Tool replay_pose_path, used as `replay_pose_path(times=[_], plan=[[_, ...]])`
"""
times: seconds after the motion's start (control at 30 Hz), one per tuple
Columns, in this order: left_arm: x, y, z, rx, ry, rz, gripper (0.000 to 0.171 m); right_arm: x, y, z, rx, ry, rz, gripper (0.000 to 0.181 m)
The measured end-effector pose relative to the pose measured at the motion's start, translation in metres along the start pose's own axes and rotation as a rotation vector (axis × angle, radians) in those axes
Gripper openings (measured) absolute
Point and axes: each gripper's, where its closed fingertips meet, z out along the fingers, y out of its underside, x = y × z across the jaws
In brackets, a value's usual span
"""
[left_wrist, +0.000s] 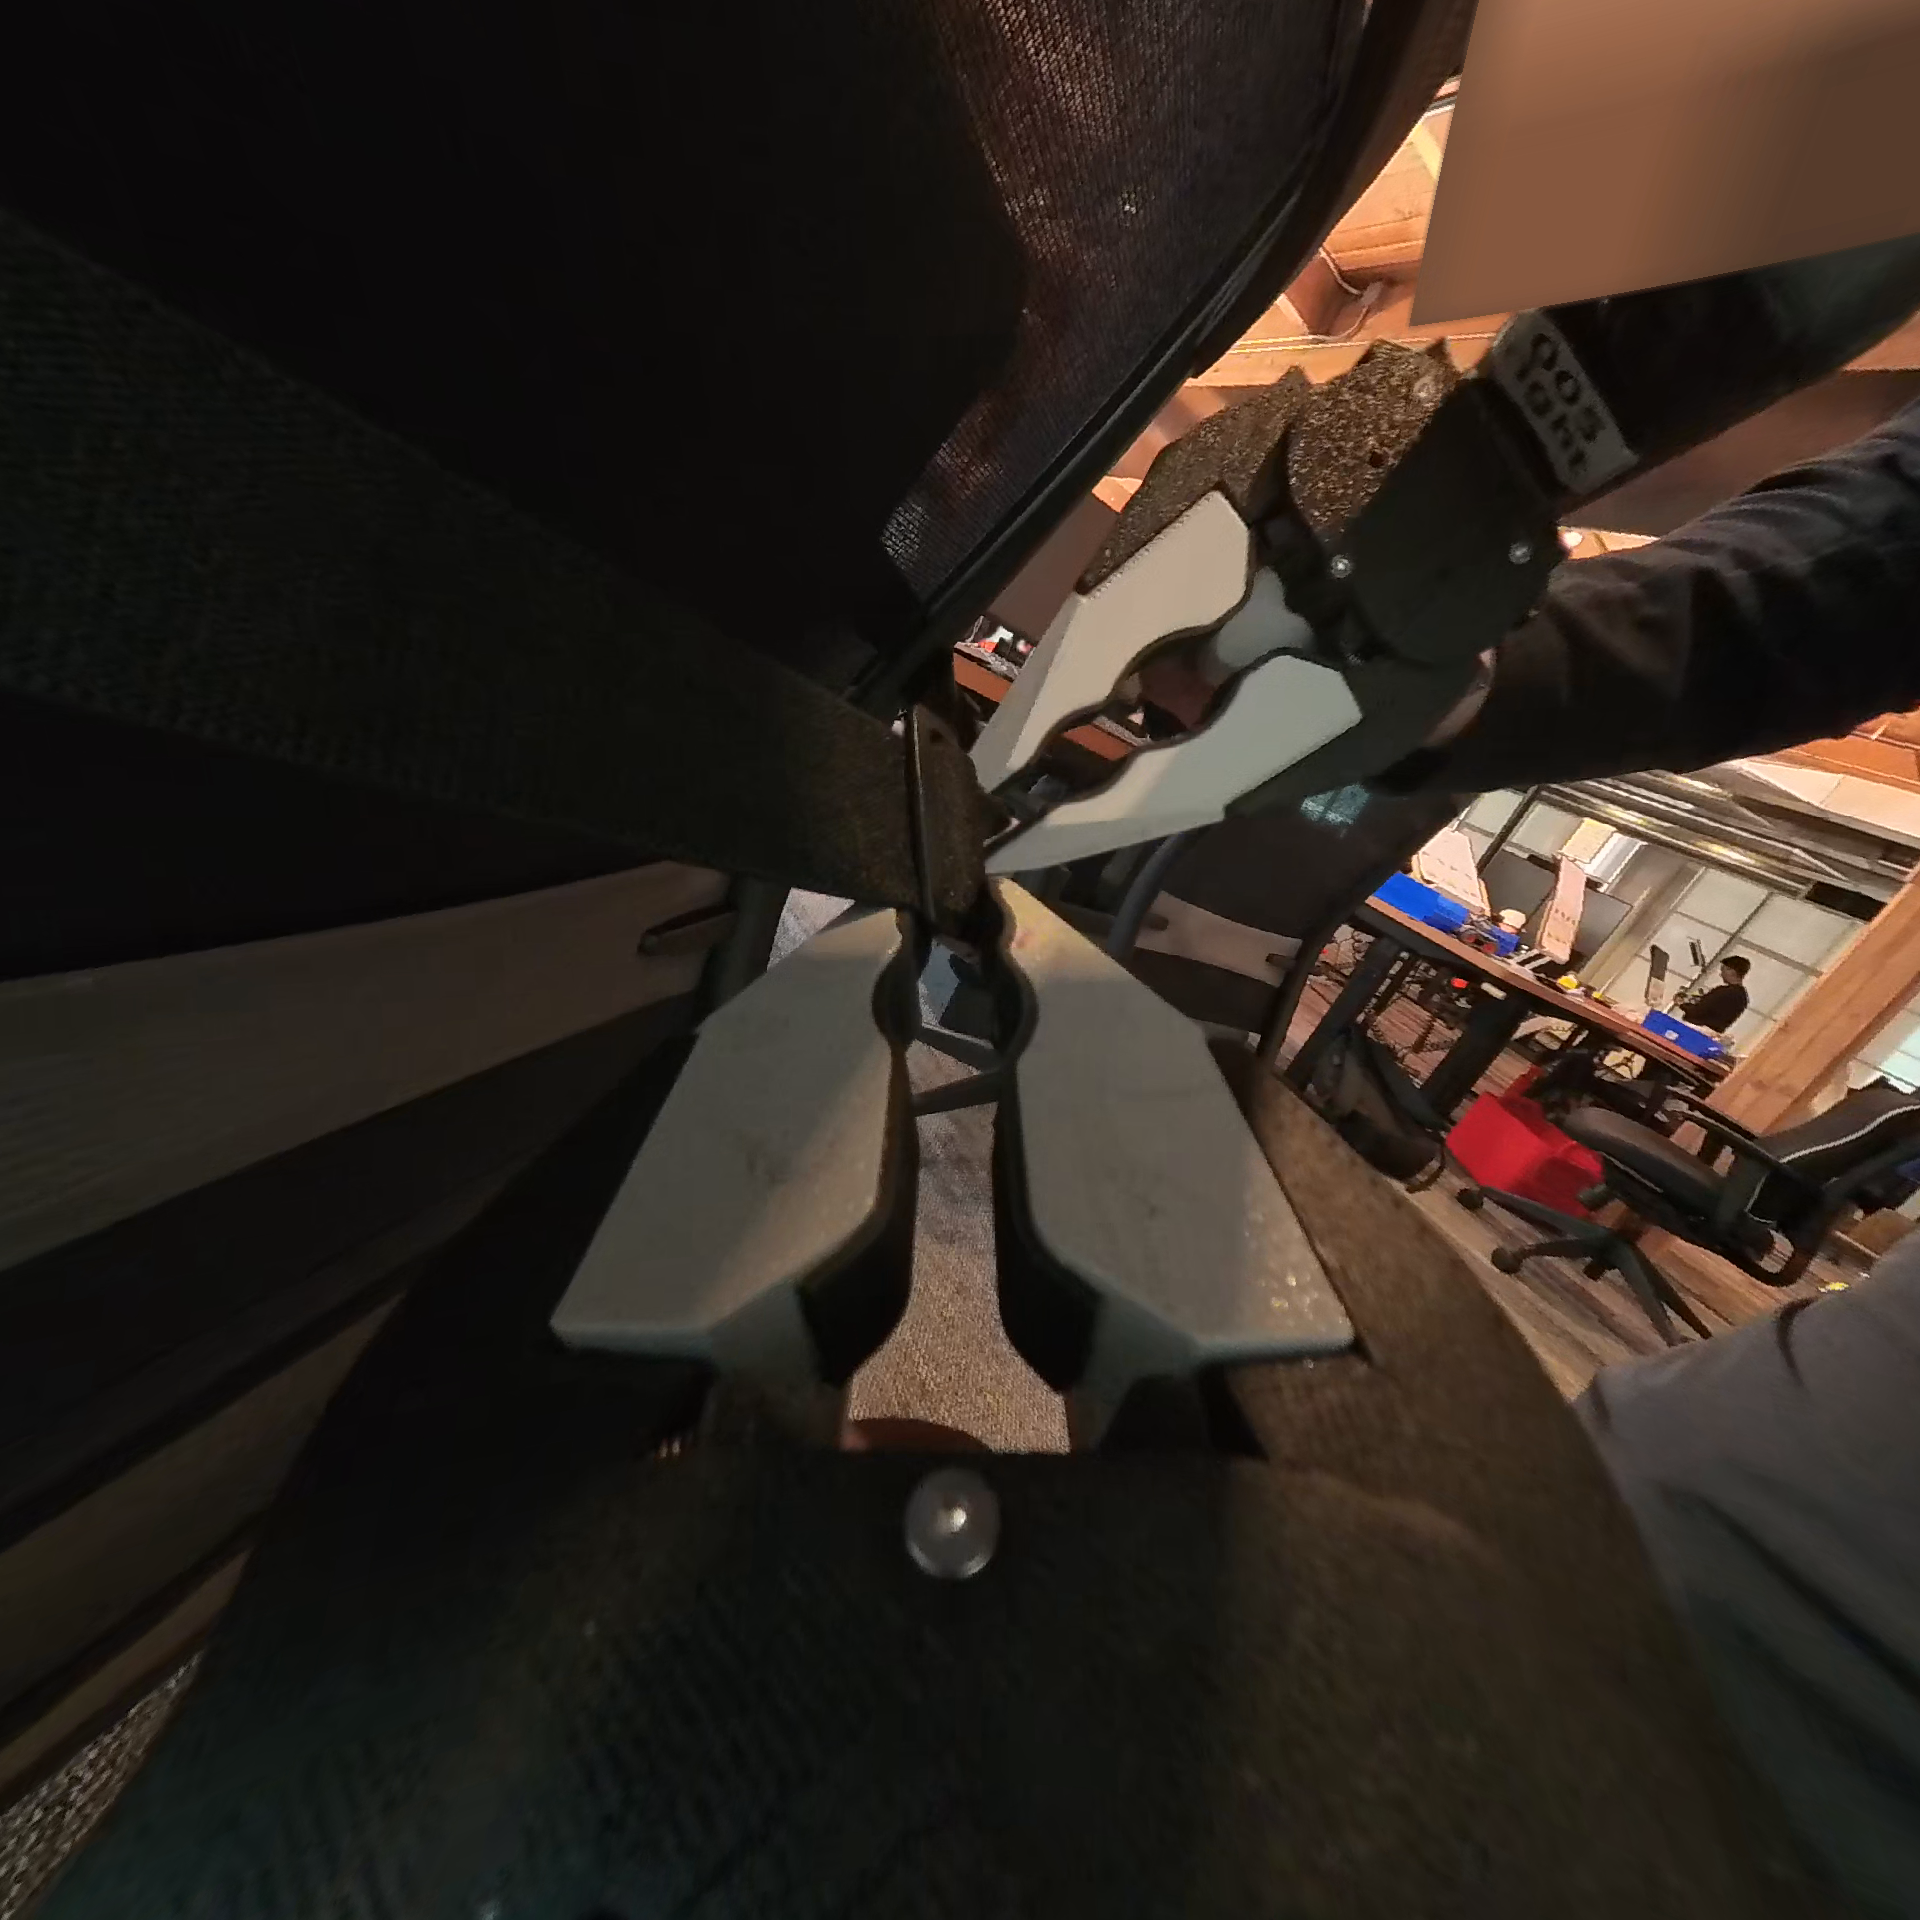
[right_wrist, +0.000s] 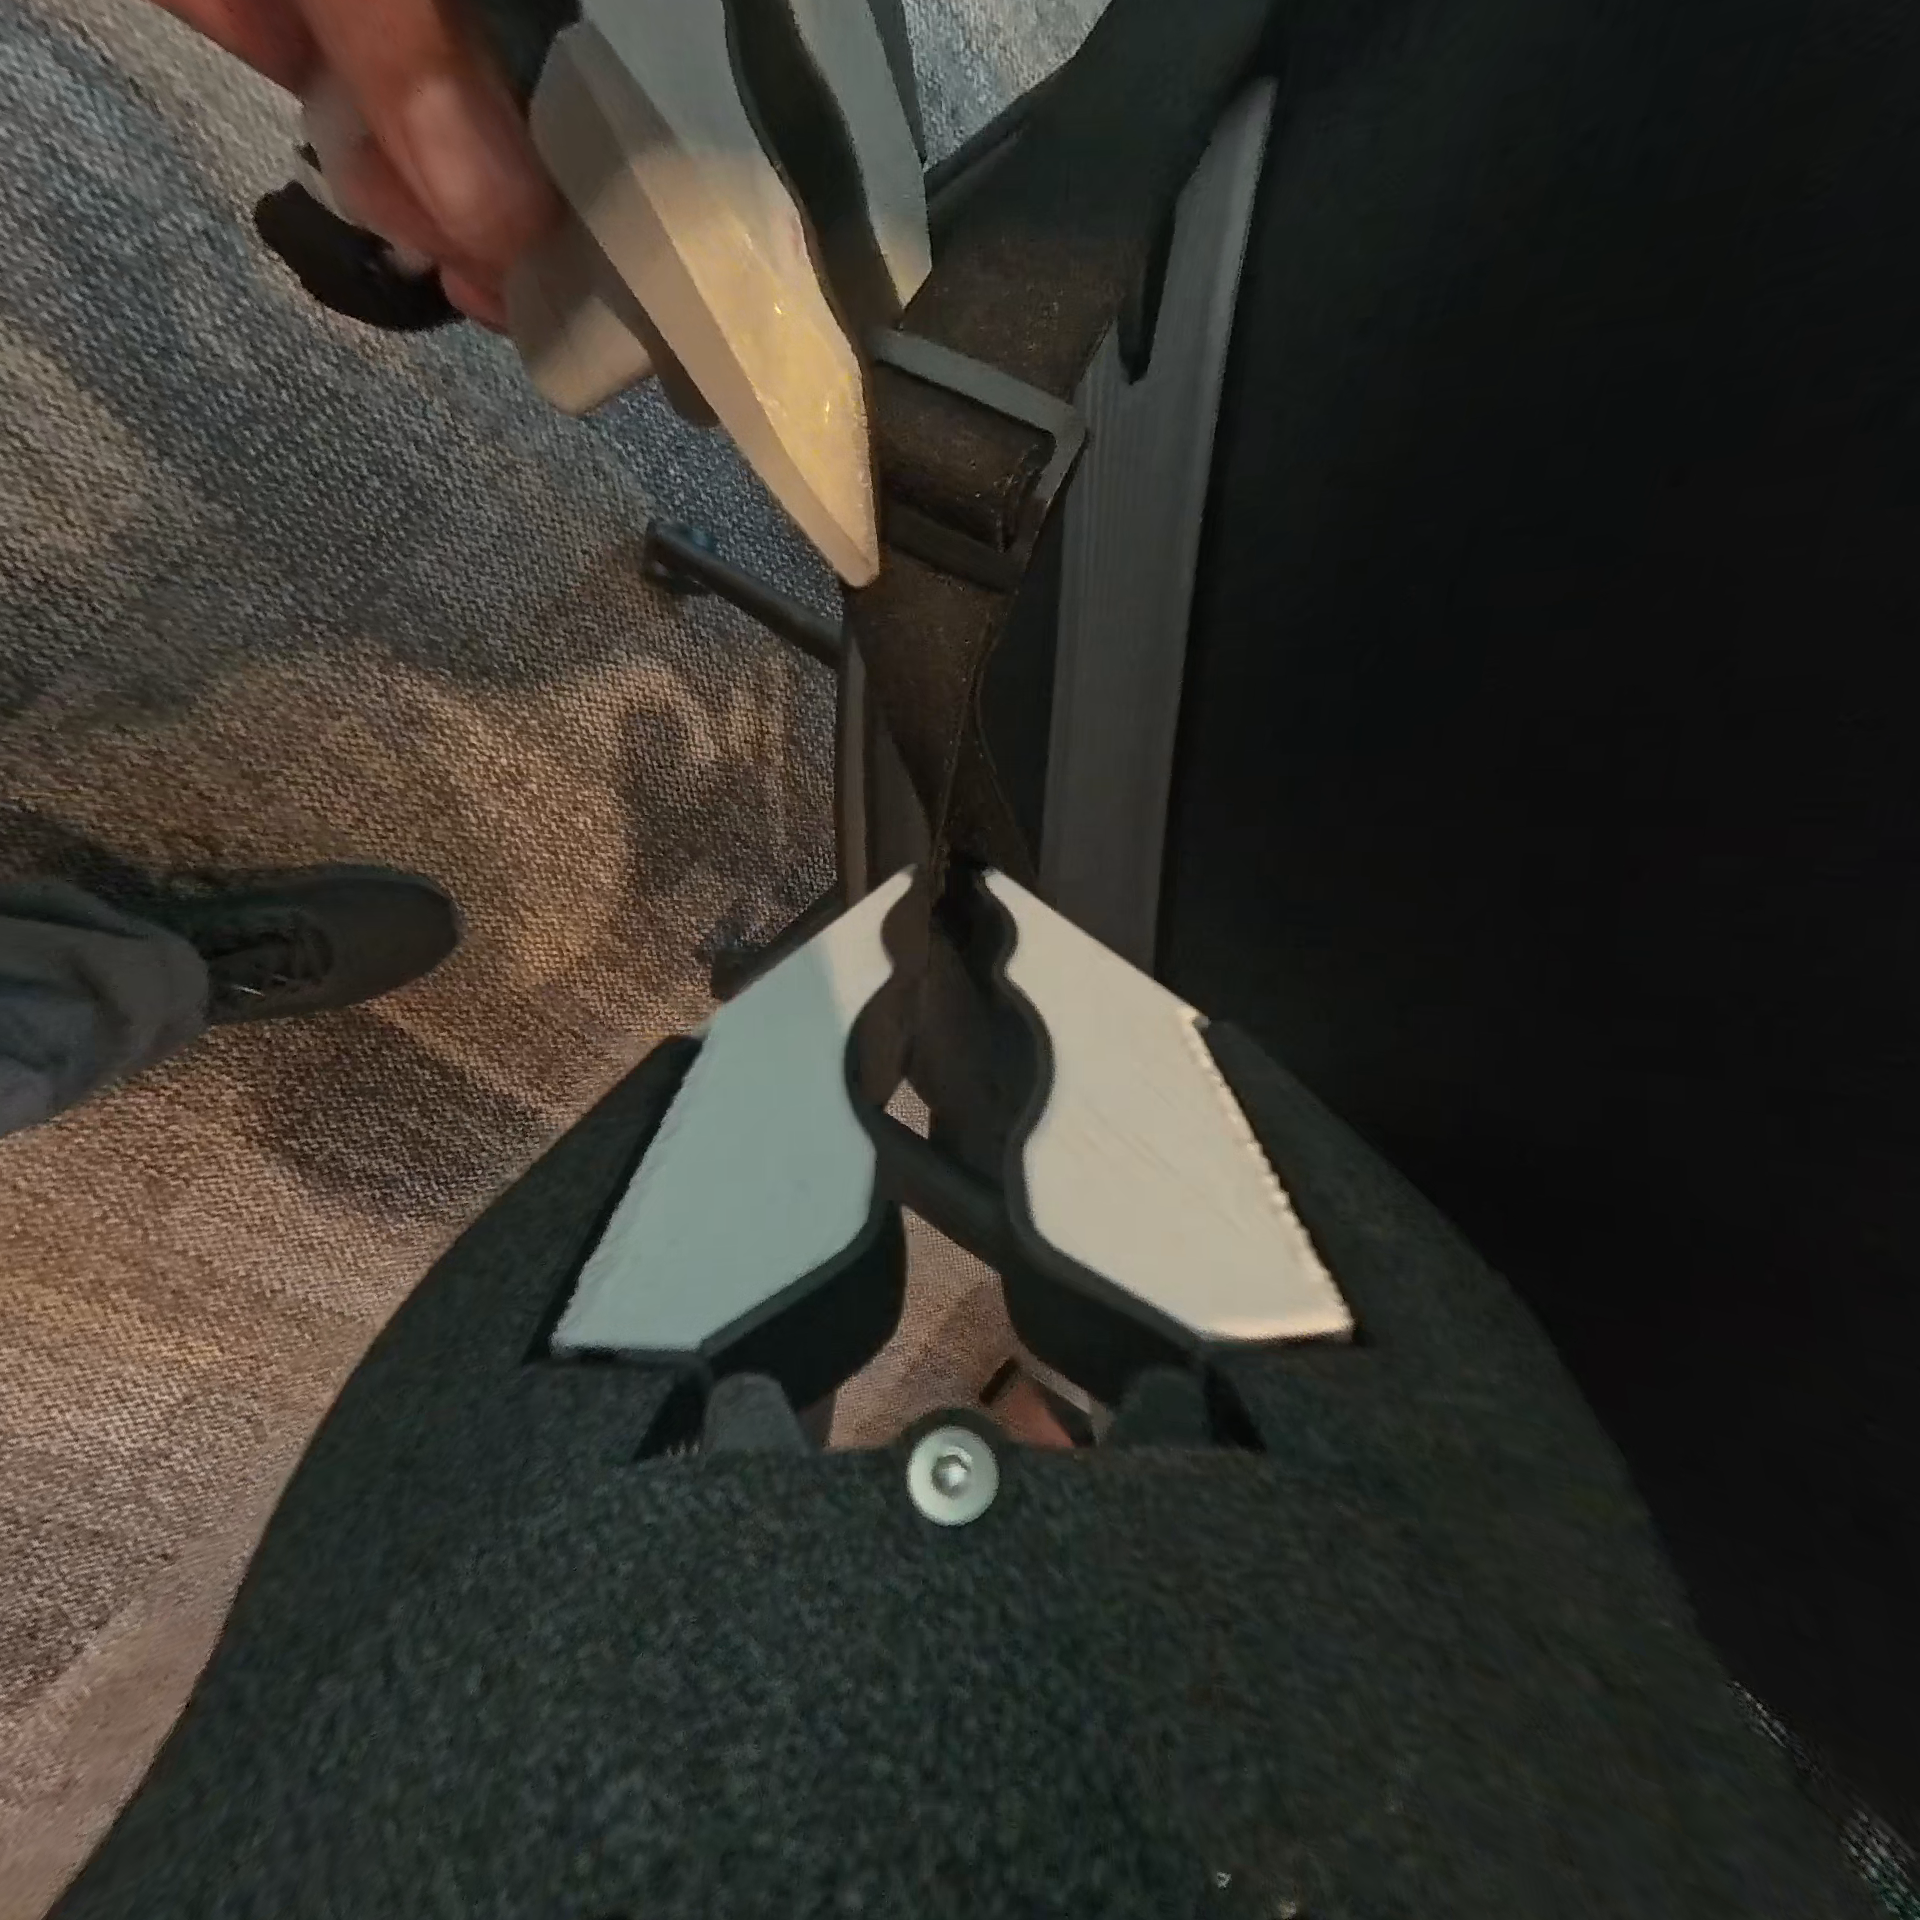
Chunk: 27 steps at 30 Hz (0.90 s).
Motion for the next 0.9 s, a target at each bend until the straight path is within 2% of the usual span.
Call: replay_pose_path(times=[0.3, 0.4, 0.5, 0.53, 0.6, 0.67, 0.77, 0.83, 0.9], plan=[[-0.002, -0.001, 0.000, 0.007, -0.008, -0.010, 0.006, 0.002, 0.001, 0.000, -0.017, 0.055, -0.057, 0.008], [-0.010, 0.002, -0.001, -0.007, -0.055, 0.000, 0.006, -0.006, 0.001, 0.002, -0.029, -0.031, -0.008, 0.002], [-0.016, 0.014, -0.006, -0.089, -0.138, 0.100, 0.007, -0.003, 0.004, -0.005, -0.021, -0.109, 0.102, 0.001], [-0.014, 0.021, -0.009, -0.128, -0.152, 0.127, 0.002, -0.004, 0.004, -0.008, -0.007, -0.145, 0.133, 0.001], [-0.005, 0.034, -0.016, -0.168, -0.167, 0.099, 0.010, -0.011, 0.001, -0.015, 0.023, -0.251, 0.215, 0.001], [0.015, 0.037, -0.013, -0.119, -0.129, 0.025, 0.018, -0.018, -0.003, -0.020, 0.051, -0.313, 0.255, 0.001], [0.035, 0.039, 0.006, -0.090, -0.127, 0.021, 0.029, -0.022, -0.002, -0.021, 0.059, -0.348, 0.270, 0.001], [0.045, 0.032, 0.020, -0.029, -0.094, -0.017, 0.033, -0.028, -0.004, -0.026, 0.070, -0.390, 0.275, 0.001], [0.040, 0.032, 0.028, 0.012, -0.079, -0.105, 0.052, -0.032, -0.003, -0.034, 0.086, -0.427, 0.278, 0.001]])
